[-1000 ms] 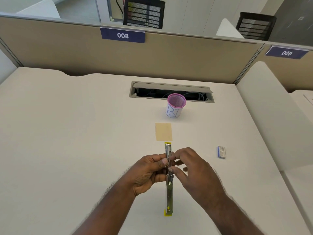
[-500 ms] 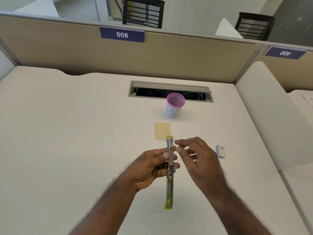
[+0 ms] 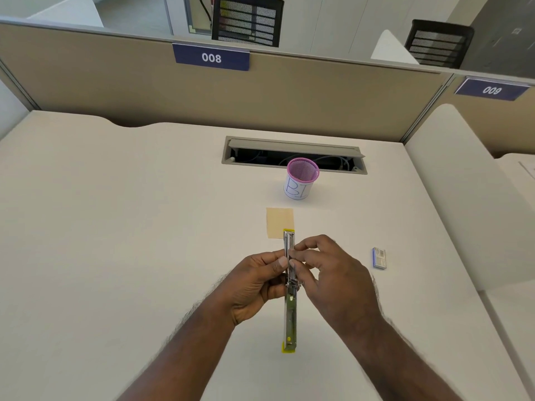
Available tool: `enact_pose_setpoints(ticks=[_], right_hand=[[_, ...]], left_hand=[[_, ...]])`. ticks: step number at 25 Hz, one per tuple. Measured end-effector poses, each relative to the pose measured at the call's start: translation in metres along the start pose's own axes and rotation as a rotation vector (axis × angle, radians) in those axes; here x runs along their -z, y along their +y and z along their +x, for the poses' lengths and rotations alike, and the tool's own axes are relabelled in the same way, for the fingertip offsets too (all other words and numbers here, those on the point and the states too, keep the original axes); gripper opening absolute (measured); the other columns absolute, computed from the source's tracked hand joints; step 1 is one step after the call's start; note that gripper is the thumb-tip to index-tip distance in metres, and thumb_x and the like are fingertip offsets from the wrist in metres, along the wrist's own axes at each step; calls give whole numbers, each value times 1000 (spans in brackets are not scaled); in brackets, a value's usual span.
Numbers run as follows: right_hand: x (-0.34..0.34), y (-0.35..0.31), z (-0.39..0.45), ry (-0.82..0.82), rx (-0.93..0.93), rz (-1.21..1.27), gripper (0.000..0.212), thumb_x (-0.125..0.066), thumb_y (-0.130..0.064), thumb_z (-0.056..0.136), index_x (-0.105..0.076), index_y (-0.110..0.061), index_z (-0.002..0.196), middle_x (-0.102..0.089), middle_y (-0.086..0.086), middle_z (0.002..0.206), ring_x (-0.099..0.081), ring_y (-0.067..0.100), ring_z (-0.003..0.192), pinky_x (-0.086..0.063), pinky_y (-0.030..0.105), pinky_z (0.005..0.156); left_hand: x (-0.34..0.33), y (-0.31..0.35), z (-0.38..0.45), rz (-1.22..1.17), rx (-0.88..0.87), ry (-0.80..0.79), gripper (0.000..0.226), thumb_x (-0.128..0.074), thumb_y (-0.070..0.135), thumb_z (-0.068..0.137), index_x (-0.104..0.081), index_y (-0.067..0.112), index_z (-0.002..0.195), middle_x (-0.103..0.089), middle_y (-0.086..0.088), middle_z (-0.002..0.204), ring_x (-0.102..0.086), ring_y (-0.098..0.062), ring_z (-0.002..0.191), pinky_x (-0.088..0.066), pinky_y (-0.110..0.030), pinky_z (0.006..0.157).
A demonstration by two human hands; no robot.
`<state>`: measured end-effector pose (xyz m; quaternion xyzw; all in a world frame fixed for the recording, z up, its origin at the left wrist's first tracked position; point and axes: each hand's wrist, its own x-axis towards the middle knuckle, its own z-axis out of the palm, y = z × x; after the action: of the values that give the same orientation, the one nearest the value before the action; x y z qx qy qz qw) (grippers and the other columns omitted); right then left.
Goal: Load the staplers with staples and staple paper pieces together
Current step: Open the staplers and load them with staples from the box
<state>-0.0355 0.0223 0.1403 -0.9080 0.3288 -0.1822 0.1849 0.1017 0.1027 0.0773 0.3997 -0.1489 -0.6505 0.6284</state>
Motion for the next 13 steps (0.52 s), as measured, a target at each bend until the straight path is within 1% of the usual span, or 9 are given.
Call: enact_pose_setpoints(ticks=[4,7,10,13], right_hand=[[-1,3,0,-91,-62,4,13,-64,-35,91,-73,-37,99,-60,-21,108,-65,2,81,-53,28,66],[1,6,4,-172,-117,10,9,-62,-38,90,-69,-38,96,-57,-21,106,-65,3,78,-53,30,71],[2,9,8,-244,-163,-51,7,-61,-41,89,-66,-39,94,-56,-20,106,-64,5,80,-51,29,73],[-1,10,12,-292,-204,-108,4,-62,-42,87,-63,-38,89,-56,-18,104,-64,7,81,-47,28,72]], left_hand=[[2,-3,1,27,10,-4,33,-53,14,97,-61,-3,123,-71,-6,89,-68,-16,78,-57,-29,72],[3,-6,0,62,23,-4,30,-55,15,96,-65,0,119,-71,-6,89,-69,-17,79,-58,-30,74],[3,-8,1,96,34,2,30,-55,14,96,-65,-2,119,-71,-8,92,-70,-19,81,-57,-32,76],[3,-10,1,144,49,13,30,-54,14,97,-64,-1,122,-70,-10,96,-70,-19,83,-55,-34,78]])
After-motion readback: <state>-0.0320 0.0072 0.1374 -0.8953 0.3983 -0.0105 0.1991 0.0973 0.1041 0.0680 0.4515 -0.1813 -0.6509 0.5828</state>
